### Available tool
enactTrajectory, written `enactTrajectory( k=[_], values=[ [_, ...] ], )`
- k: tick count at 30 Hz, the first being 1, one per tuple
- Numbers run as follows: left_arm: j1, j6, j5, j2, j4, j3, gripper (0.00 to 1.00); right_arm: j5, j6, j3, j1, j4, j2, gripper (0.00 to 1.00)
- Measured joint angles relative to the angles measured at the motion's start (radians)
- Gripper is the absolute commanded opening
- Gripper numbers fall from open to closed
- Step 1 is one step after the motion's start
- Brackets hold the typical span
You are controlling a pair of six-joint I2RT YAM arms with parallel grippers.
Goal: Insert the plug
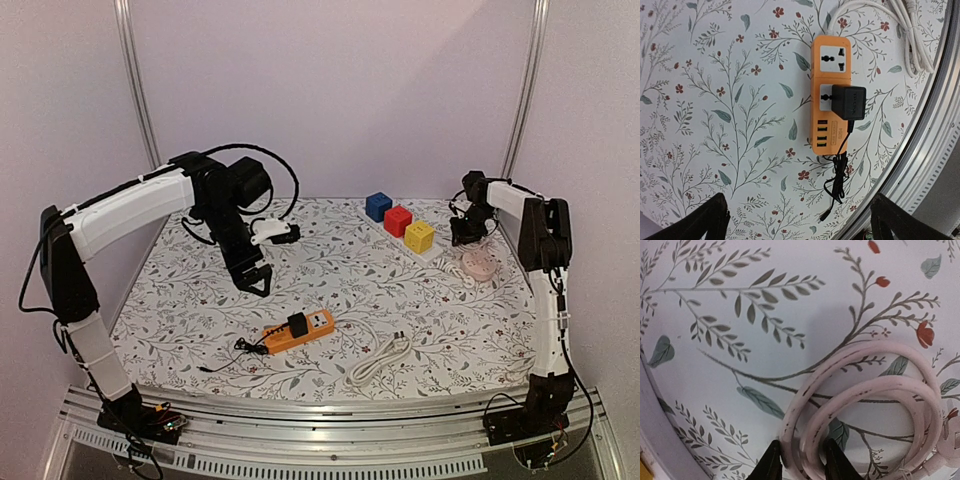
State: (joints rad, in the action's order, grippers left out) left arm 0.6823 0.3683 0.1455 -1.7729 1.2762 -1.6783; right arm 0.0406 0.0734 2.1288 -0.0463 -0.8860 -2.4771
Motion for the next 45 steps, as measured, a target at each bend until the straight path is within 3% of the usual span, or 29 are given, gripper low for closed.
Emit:
enactTrajectory(
  k=[4, 14, 20, 23, 26, 33, 35, 40, 45],
  values=[
    [0.0, 0.0, -0.001, 0.003, 0.0, 0.0, 0.99, -0.001, 0.035, -0.121, -0.015, 0.0, 0.07, 0.14],
    [-0.001, 0.002, -0.003, 0.074, -0.007, 0.0, 0.99, -0.046, 0.066, -0.692, -0.084, -0.113, 0.436, 0.16],
    [-0.001, 0.002, -0.002, 0.091, -0.008, 0.0, 0.99, -0.07, 0.12, -0.905, -0.272, -0.189, 0.6, 0.29],
    [-0.001, 0.002, 0.0, 0.093, -0.008, 0.0, 0.99, -0.06, 0.173, -0.922, -0.428, -0.199, 0.649, 0.55],
    [-0.001, 0.002, -0.001, 0.095, -0.008, 0.0, 0.99, -0.055, 0.188, -0.922, -0.483, -0.195, 0.697, 0.66],
    [-0.001, 0.002, -0.001, 0.109, -0.01, 0.0, 0.99, -0.098, 0.117, -0.924, -0.427, -0.127, 0.889, 0.69],
    [-0.001, 0.002, -0.001, 0.114, -0.012, 0.0, 0.99, -0.108, 0.029, -0.939, -0.367, -0.079, 0.957, 0.67],
    [-0.001, 0.002, -0.001, 0.12, -0.016, 0.0, 0.99, -0.101, -0.238, -1.059, -0.086, 0.035, 1.061, 0.62],
    [-0.002, 0.002, -0.001, 0.127, -0.018, 0.001, 0.99, -0.013, -0.393, -1.233, -0.053, 0.083, 1.063, 0.52]
  ],
)
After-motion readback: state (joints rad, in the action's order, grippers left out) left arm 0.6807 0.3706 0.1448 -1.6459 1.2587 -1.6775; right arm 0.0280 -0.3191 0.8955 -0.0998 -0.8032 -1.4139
